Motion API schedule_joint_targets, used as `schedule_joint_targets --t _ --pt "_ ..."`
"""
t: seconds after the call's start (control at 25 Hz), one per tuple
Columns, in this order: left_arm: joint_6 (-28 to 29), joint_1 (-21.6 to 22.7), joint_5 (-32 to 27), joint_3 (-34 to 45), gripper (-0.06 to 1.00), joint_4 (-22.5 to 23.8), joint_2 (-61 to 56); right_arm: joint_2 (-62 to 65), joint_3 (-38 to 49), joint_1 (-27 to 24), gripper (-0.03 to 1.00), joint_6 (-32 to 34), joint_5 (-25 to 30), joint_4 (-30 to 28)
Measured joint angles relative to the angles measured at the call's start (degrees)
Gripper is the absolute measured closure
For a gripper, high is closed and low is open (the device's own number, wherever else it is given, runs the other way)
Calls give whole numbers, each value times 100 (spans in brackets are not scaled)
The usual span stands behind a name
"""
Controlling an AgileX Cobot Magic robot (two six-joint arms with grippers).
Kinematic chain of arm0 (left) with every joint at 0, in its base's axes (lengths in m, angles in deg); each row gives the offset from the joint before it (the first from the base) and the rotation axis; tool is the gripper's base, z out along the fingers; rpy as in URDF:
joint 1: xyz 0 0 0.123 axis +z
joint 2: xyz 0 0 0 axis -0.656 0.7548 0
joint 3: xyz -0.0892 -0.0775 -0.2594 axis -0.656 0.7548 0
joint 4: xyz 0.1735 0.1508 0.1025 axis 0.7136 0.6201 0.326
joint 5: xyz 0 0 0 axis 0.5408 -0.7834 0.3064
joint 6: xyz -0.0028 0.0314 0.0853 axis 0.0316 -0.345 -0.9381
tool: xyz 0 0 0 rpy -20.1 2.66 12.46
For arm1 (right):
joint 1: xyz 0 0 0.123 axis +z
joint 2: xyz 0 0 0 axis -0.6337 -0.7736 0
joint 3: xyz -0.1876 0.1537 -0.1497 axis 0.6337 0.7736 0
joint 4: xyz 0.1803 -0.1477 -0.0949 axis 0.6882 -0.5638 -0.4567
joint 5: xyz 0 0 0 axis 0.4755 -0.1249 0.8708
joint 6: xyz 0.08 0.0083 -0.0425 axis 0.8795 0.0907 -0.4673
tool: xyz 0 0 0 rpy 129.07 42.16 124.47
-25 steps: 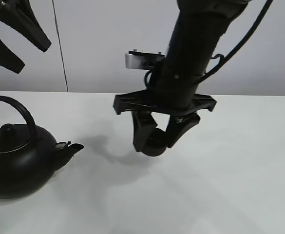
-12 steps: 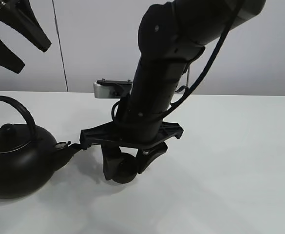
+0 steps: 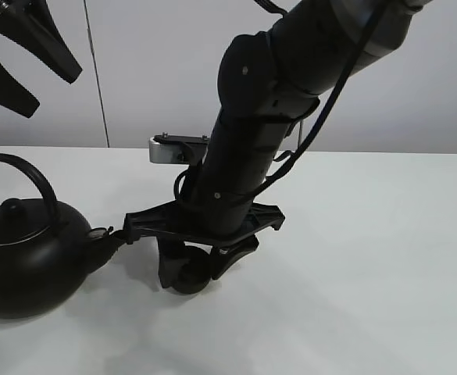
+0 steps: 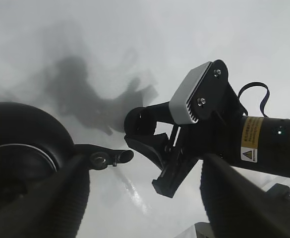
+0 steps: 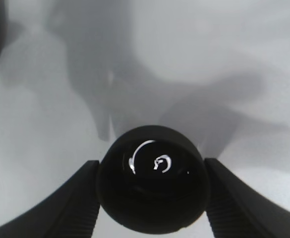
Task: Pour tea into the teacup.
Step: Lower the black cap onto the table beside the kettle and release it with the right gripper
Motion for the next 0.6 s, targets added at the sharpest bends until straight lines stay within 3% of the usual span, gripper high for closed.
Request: schedule_joint_targets --t 0.6 --pt "0 0 0 0 47 0 0 -4 0 0 53 0 0 0"
